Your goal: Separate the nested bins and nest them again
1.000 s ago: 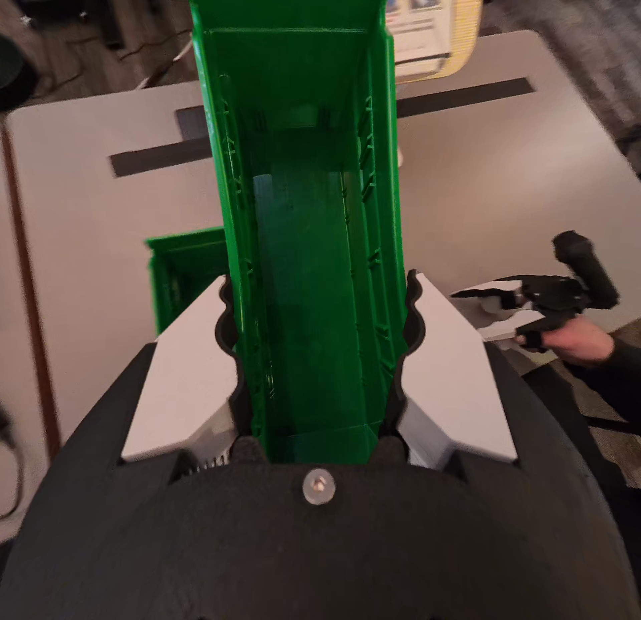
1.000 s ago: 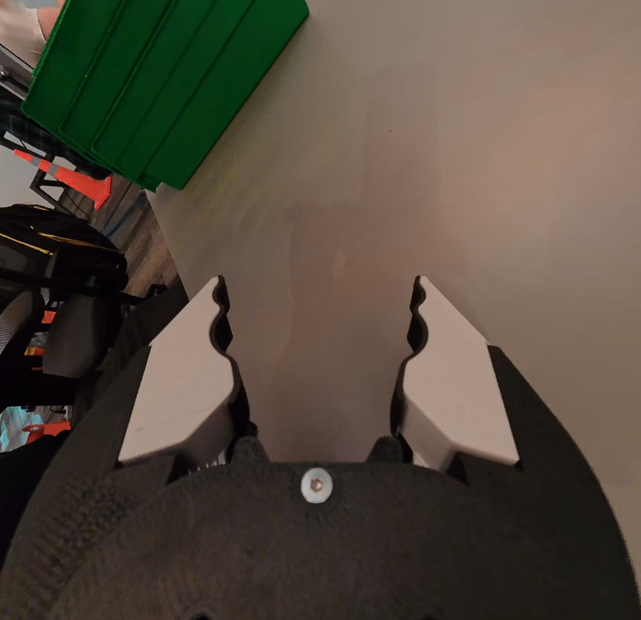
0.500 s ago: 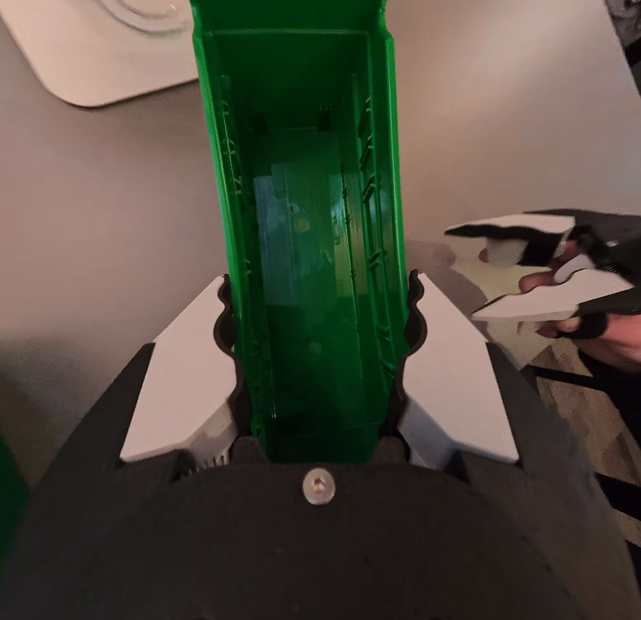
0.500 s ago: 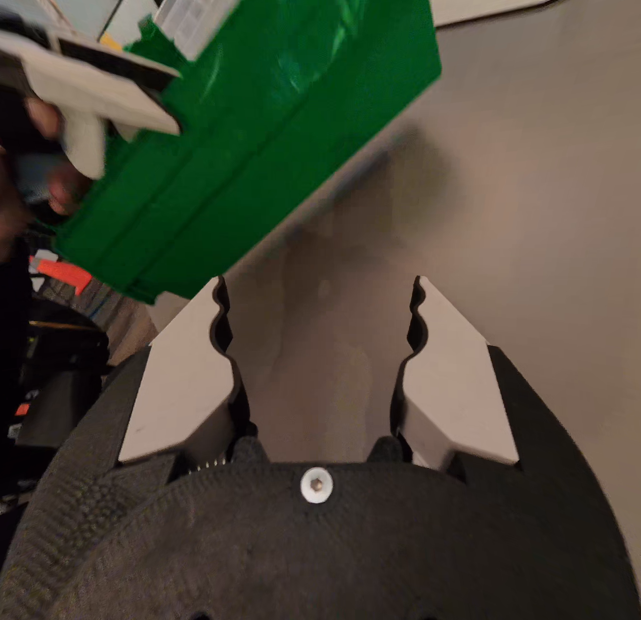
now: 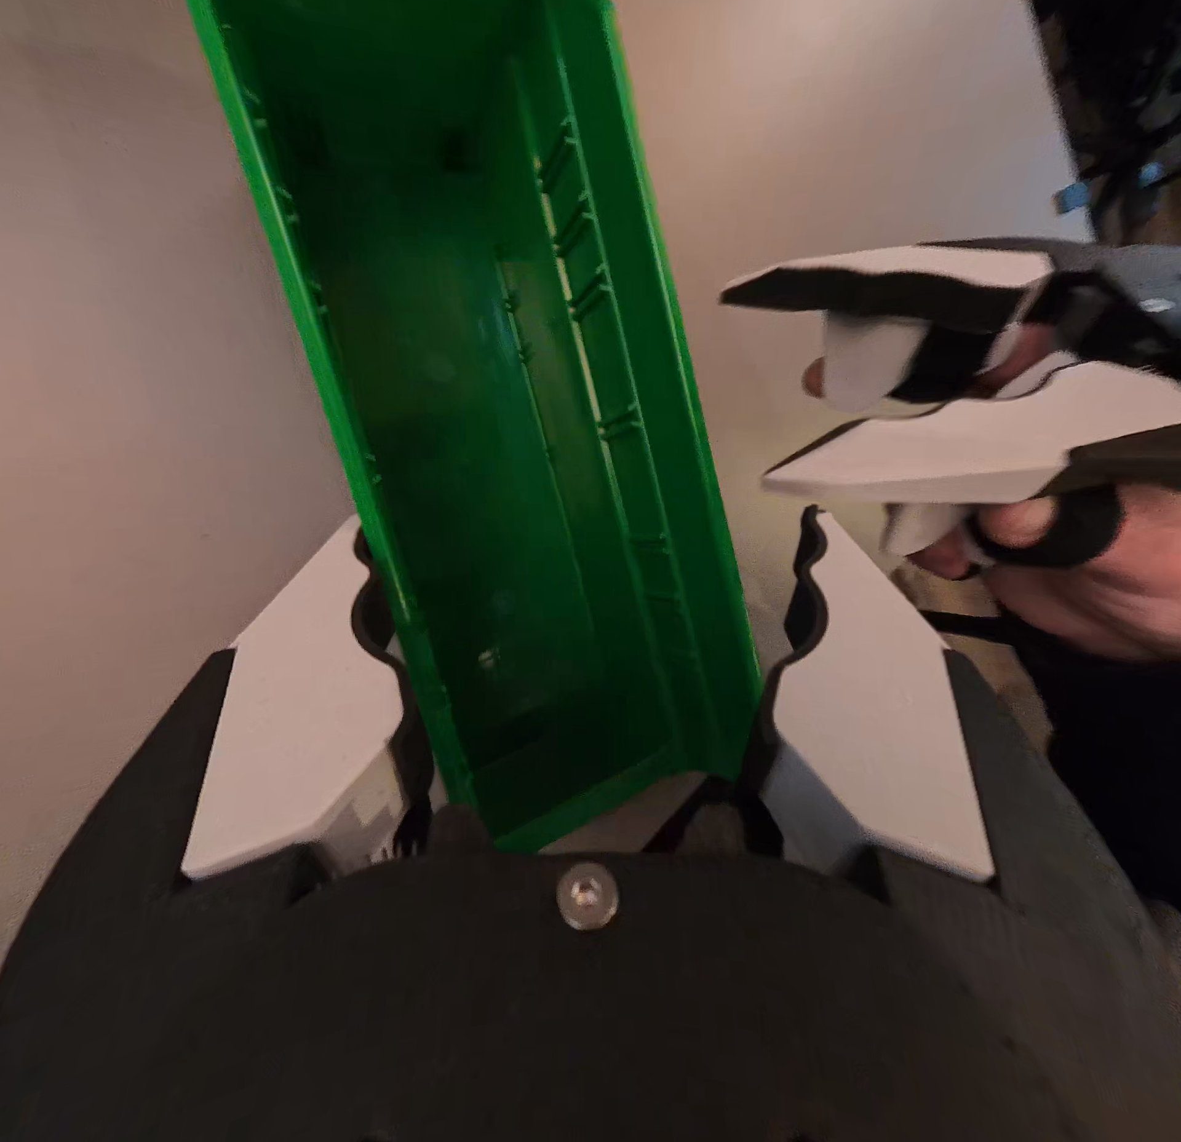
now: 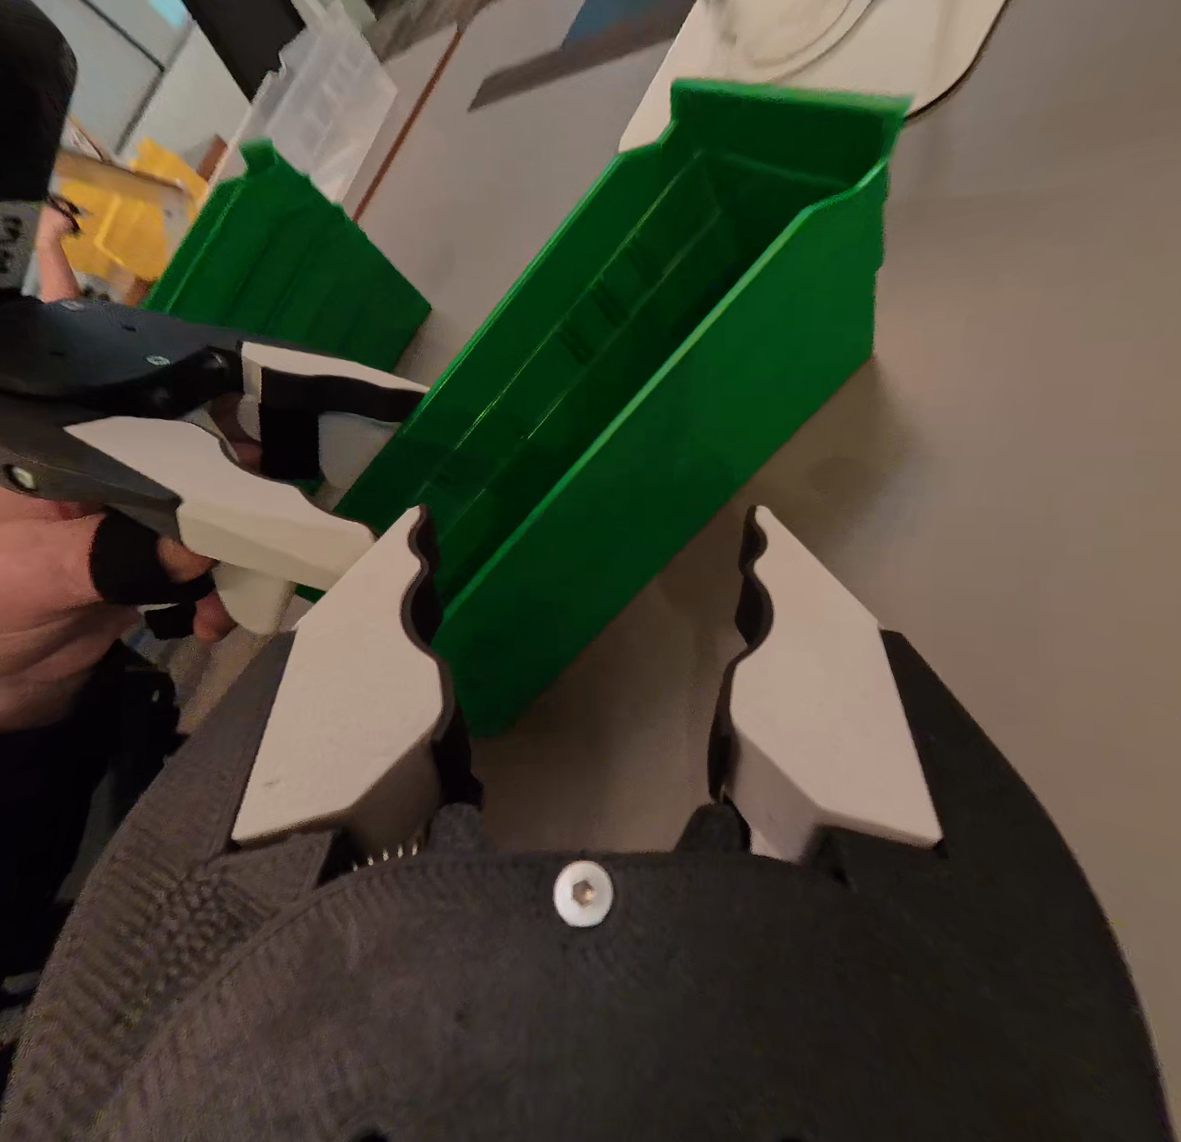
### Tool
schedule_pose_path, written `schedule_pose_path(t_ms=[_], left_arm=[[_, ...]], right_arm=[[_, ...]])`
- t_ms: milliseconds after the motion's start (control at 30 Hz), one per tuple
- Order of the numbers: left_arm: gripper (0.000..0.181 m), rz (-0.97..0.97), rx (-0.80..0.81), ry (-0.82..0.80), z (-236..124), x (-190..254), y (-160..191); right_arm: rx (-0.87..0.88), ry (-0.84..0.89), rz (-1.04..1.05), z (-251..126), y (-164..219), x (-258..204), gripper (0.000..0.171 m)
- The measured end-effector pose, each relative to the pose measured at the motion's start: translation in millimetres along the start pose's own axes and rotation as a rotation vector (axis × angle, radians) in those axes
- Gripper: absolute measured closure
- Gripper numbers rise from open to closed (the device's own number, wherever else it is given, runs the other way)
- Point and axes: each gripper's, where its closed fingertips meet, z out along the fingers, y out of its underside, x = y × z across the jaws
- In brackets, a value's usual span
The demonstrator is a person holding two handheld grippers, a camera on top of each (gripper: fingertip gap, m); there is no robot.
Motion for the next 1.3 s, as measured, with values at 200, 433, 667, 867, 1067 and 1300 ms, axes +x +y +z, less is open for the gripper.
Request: schedule_pose_path(t_ms=[200,433,667,867,1067,1300], left_arm=[[0.045,-0.111,0.086,0.286,-2,48,8],[0.056,-0.025,0.127,0.257,-36,36,25],[0.056,-0.031,0.299,0.067,-128,-25,-15],[0.038,-0.064,0.301,-0.336,-214,-142,6],[0.035,-0.146,0.152,-0.577,-262,-236,64],[0.045,-0.199,0.018,-0.585,-262,-262,98]], right_arm=[[-0.117,0.252,-0.235,-5,12,27,0.110],[-0.227,0.243,-0.375,-6,20,22,0.154],[-0.302,0.331,-0.416,-39,12,57,0.159],[-0.311,0.372,-0.425,-85,5,111,0.159],[-0.346,0.421,-0.466,-127,6,148,0.158],[-0.332,0.480,-0.451,-151,6,173,0.157]])
